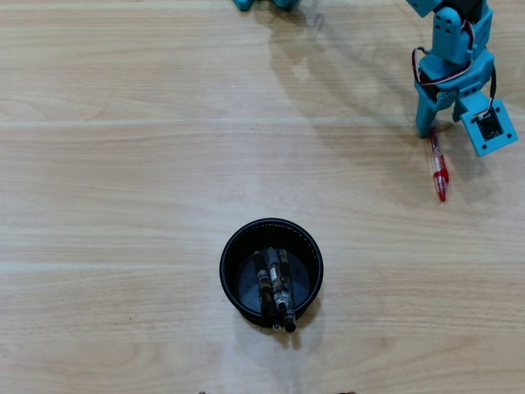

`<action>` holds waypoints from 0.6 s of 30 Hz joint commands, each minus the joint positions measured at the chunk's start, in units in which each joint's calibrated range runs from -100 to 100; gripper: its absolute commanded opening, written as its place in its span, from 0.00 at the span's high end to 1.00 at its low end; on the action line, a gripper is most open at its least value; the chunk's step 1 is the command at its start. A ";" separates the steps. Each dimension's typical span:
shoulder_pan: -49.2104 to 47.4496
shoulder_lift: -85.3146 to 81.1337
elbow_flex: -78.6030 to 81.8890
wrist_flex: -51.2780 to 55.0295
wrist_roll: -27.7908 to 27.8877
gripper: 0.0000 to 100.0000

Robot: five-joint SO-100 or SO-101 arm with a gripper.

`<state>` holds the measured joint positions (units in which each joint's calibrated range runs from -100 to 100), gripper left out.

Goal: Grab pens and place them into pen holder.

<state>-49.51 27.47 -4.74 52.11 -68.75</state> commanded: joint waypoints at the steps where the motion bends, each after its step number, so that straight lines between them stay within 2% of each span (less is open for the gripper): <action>1: 2.42 2.12 -1.92 -0.76 1.42 0.80; 4: 2.82 3.47 -1.92 -0.76 1.32 0.83; 6: 3.06 3.73 -1.92 -0.76 1.06 0.96; 12: 5.08 0.09 -2.73 -0.58 2.78 0.98; 16: 8.95 -9.12 -3.37 -1.19 10.36 0.98; 17: 10.40 -11.83 -3.91 -2.13 13.03 0.98; 18: 14.03 -16.90 -4.27 -6.69 18.73 0.98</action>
<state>-41.58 23.23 -5.89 51.51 -59.42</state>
